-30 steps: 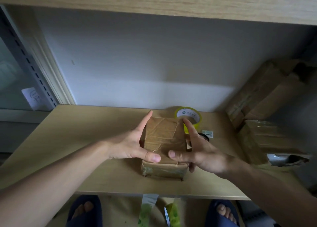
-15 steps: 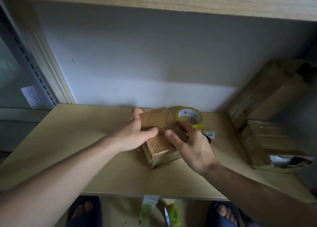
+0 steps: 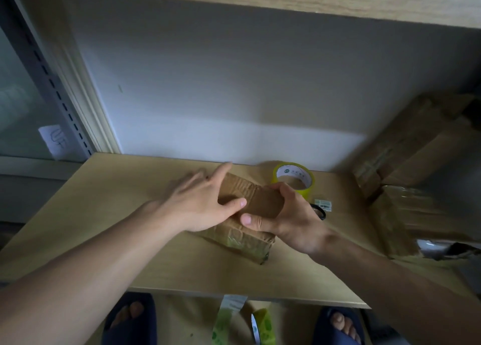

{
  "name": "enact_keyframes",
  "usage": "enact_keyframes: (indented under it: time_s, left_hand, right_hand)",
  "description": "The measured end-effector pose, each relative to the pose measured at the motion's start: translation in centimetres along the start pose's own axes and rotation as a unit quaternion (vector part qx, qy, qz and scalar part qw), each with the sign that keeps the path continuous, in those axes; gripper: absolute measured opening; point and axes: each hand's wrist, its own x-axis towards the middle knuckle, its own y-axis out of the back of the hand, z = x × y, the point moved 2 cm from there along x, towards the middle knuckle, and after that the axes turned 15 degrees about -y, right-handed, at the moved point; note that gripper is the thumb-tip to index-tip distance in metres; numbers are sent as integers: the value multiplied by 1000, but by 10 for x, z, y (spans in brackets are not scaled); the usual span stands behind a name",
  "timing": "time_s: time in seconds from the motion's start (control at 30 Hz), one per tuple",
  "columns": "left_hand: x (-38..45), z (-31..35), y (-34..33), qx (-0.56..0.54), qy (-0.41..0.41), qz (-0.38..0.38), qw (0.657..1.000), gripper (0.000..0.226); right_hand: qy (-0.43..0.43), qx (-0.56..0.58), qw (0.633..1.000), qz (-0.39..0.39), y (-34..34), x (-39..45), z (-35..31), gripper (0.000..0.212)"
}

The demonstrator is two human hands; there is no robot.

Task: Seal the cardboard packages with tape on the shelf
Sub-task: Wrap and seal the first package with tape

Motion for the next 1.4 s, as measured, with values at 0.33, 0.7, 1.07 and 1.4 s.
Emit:
enact_keyframes:
  time_s: [0.33, 0.7, 1.07, 1.4]
  left_hand:
    - [10, 2, -11, -64, -173, 1, 983, 62]
    - [17, 14, 1, 8, -189, -70, 979, 128]
    - [24, 20, 1, 21, -207, -78, 975, 114]
    - [23, 21, 4, 26, -199, -127, 971, 133]
  right_hand:
    - [29, 77, 997, 4, 6, 28, 2, 28]
    - [63, 32, 996, 55, 13, 48, 0, 20]
    - [78, 55, 993, -68, 19, 42, 21, 38]
    - [96, 75, 982, -141, 22, 38, 20, 48]
